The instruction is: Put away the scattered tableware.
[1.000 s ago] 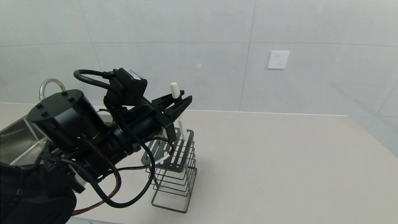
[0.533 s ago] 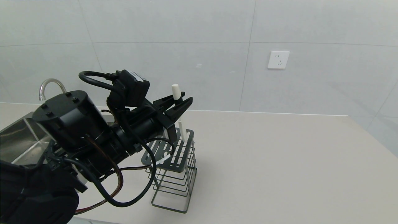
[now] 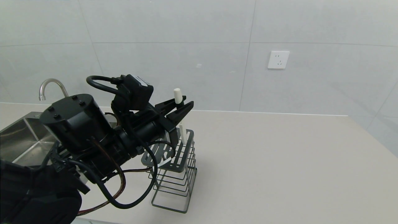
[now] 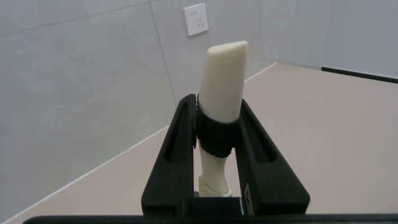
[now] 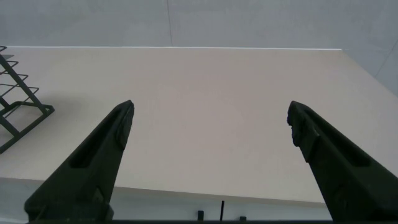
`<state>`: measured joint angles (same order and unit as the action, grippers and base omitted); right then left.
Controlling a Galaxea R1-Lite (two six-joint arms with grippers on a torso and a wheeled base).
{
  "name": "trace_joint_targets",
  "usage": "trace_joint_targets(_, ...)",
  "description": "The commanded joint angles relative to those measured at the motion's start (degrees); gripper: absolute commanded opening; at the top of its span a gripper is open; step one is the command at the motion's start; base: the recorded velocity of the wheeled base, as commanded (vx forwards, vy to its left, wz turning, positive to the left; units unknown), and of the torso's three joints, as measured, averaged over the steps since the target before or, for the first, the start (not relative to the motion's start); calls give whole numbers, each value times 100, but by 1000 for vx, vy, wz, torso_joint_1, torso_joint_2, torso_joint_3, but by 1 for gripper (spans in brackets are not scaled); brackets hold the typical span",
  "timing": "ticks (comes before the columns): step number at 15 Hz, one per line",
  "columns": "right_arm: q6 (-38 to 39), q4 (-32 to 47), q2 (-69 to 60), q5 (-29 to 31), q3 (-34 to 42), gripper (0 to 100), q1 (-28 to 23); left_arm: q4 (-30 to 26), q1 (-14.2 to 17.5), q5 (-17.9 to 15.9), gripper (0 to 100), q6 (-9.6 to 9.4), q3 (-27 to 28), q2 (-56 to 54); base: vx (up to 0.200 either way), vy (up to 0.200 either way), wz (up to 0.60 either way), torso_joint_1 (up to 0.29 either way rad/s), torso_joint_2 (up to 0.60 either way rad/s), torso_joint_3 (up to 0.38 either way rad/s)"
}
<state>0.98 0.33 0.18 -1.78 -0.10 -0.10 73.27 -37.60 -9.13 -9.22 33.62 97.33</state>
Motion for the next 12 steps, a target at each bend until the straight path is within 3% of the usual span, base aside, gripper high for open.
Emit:
trace_joint_targets(1, -1, 2, 8, 2, 1, 100, 1, 4, 7, -1, 0, 8, -119, 14, 0, 0, 0, 0, 0, 0)
trace_joint_targets(12, -10, 2, 8, 2, 1, 100, 1, 83, 138, -98, 0, 78, -224, 436, 0, 0, 0, 0, 0, 0)
